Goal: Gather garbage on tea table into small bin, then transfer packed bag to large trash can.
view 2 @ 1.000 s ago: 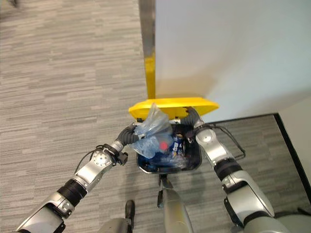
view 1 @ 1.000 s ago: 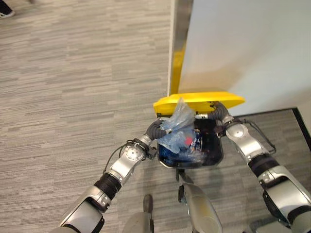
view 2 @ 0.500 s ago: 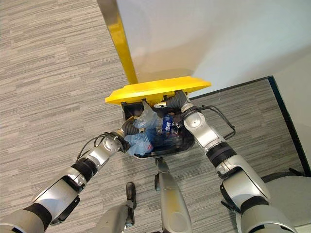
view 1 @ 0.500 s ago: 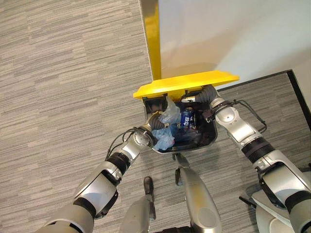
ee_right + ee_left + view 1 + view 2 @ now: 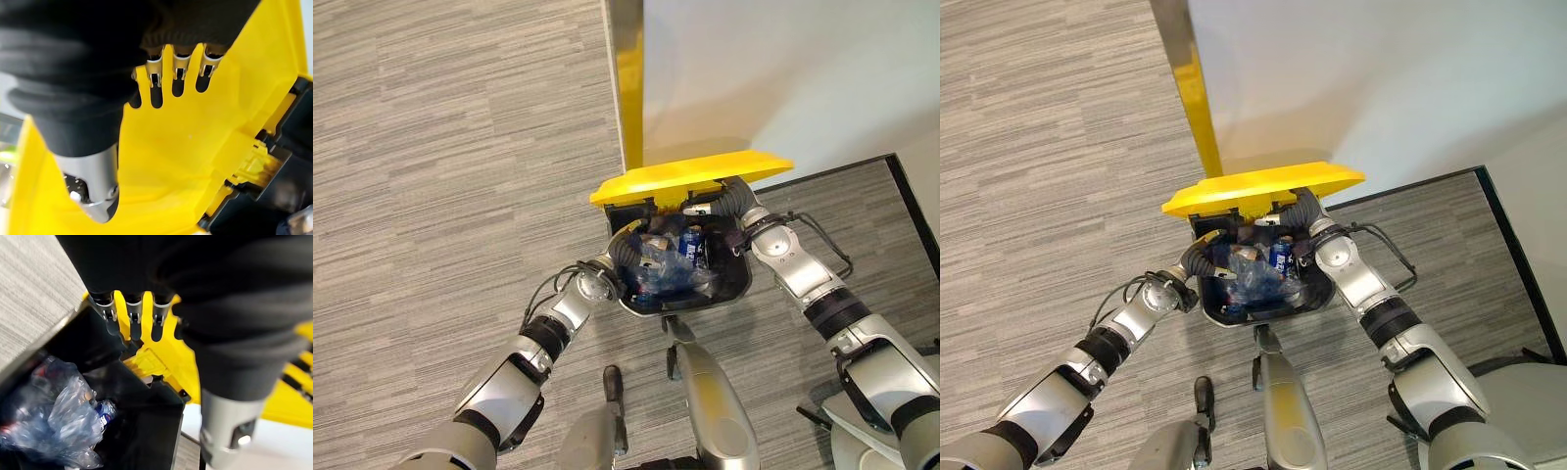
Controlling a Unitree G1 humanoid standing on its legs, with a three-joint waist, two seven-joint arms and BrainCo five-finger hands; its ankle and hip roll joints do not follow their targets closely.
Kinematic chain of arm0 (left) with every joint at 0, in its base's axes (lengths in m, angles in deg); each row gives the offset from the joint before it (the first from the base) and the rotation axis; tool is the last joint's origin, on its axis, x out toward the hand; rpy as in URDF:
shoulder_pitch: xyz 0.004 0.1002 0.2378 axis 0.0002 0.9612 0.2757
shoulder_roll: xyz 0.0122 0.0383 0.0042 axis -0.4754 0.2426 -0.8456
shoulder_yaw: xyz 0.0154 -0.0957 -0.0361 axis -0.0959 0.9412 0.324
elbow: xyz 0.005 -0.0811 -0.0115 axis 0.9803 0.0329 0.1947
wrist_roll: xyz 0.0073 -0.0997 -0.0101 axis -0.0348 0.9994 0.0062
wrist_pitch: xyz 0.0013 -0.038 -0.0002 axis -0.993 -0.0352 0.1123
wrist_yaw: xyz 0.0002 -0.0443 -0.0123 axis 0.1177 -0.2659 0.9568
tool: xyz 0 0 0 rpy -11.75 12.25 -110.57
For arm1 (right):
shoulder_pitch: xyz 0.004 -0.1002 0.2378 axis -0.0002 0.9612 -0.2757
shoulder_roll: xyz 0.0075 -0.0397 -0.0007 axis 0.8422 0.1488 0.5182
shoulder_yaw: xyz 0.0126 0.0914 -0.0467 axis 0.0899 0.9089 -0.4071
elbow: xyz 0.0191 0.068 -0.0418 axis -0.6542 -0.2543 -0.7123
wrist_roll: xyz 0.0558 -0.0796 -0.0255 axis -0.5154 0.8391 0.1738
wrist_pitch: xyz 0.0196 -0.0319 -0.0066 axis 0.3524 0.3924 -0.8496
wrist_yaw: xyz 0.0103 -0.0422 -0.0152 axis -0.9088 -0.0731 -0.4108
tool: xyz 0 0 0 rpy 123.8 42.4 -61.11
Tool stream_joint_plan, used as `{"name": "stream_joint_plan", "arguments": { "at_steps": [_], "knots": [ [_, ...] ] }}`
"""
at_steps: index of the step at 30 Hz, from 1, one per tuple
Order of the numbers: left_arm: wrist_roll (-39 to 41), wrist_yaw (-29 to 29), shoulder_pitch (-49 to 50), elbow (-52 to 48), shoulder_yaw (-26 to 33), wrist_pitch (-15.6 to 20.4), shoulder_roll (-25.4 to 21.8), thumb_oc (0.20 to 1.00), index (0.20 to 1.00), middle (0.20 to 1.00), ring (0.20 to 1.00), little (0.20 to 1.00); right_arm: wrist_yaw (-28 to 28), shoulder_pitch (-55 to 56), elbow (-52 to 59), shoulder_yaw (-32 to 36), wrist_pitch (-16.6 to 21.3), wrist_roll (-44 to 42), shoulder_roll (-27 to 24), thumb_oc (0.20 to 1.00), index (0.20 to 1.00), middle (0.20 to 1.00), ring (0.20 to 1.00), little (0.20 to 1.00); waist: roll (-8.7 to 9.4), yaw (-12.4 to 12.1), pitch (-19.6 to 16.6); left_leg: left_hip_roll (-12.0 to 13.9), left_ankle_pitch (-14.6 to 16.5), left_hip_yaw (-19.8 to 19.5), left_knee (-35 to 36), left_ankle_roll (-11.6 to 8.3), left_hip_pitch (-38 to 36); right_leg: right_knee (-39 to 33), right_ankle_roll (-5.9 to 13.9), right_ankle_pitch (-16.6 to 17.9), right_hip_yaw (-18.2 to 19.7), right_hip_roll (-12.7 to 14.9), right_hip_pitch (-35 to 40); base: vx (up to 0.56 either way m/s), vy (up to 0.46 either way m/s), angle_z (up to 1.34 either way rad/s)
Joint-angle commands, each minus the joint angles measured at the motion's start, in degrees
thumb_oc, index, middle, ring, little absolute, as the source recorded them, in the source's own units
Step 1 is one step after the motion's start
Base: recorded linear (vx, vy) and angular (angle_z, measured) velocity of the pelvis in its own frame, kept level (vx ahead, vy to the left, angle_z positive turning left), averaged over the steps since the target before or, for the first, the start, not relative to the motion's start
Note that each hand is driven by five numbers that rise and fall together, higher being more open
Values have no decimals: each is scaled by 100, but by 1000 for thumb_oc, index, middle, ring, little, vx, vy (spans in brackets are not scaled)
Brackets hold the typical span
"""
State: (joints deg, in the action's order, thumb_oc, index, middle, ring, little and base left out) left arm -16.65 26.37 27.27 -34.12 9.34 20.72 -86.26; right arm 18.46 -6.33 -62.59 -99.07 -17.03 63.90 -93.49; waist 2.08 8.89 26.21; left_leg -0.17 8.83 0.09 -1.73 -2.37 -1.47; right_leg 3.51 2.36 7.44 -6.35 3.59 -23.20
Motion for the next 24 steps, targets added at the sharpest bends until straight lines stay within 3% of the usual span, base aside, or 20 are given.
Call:
{"name": "stream_joint_plan", "arguments": {
  "at_steps": [1, 8, 14, 16, 18, 19, 20, 22, 24],
  "knots": [
    [107, -163, 932, -533, 334, 306, -287, 1000, 1000, 1000, 1000, 1000, 63, 542, 334, 507, 379, 44, 207, 1000, 1000, 1000, 1000, 1000, 189, -128, -713, -370, 916, 219, -499, 248, -242, 71, 738, 299, 130, 326, -344, -45, 28, 8],
    [666, -440, 2880, -1194, 1878, 396, -891, 1000, 1000, 1000, 1000, 1000, 412, 2197, 678, 1522, 341, 204, 357, 1000, 1000, 1000, 1000, 1000, 429, -406, -869, -607, 1078, 190, -1006, 398, -298, -285, 881, 540, 92, 484, 178, -98, 60, 7],
    [929, -565, 3916, -1203, 2916, 295, -959, 1000, 1000, 1000, 1000, 1000, 584, 3196, 515, 2145, 242, 337, 528, 1000, 1000, 1000, 1000, 1000, 467, -506, -947, -715, 985, 226, -1050, 552, -401, -104, 1023, 624, -87, 604, 366, -73, 93, -6],
    [1064, -594, 4077, -1227, 3114, 286, -918, 1000, 1000, 1000, 1000, 1000, 606, 3388, 383, 2250, 206, 390, 543, 1000, 1000, 1000, 1000, 1000, 403, -552, -890, -663, 879, 215, -1046, 583, -371, 212, 1018, 426, -107, 557, 426, -139, 84, -7],
    [1175, -617, 4209, -1261, 3252, 255, -879, 1000, 1000, 1000, 1000, 1000, 614, 3628, 261, 2371, 210, 433, 557, 1000, 1000, 1000, 1000, 1000, 347, -599, -902, -642, 753, 215, -1016, 600, -249, 663, 886, 102, -45, 527, 501, -155, 63, 1],
    [1175, -617, 4210, -1262, 3254, 254, -882, 1000, 1000, 1000, 1000, 1000, 615, 3627, 261, 2370, 210, 433, 560, 1000, 1000, 1000, 1000, 1000, 370, -594, -914, -663, 727, 215, -1007, 602, -230, 658, 887, 117, -36, 547, 481, -162, 39, 4],
    [1263, -647, 4332, -1259, 3393, 208, -860, 1000, 1000, 1000, 1000, 1000, 623, 3868, 120, 2491, 195, 506, 556, 1000, 1000, 1000, 1000, 1000, 284, -644, -975, -571, 553, 191, -932, 615, -86, 1288, 774, -234, 94, 452, 517, -130, 22, 8],
    [1263, -678, 4402, -1210, 3469, 175, -854, 1000, 1000, 1000, 1000, 1000, 657, 4002, -65, 2561, 157, 533, 597, 1000, 1000, 1000, 1000, 1000, 238, -687, -1065, -488, 441, 178, -814, 592, -14, 1625, 696, -493, 161, 390, 625, -99, -1, 11],
    [1214, -652, 4504, -1169, 3493, 159, -835, 1000, 1000, 1000, 1000, 1000, 626, 4167, -362, 2630, 157, 550, 657, 1000, 1000, 1000, 1000, 1000, 319, -779, -1220, -476, 293, 184, -735, 499, 116, 1308, 617, -694, 186, 274, 1122, -7, -88, -7]
  ]
}}
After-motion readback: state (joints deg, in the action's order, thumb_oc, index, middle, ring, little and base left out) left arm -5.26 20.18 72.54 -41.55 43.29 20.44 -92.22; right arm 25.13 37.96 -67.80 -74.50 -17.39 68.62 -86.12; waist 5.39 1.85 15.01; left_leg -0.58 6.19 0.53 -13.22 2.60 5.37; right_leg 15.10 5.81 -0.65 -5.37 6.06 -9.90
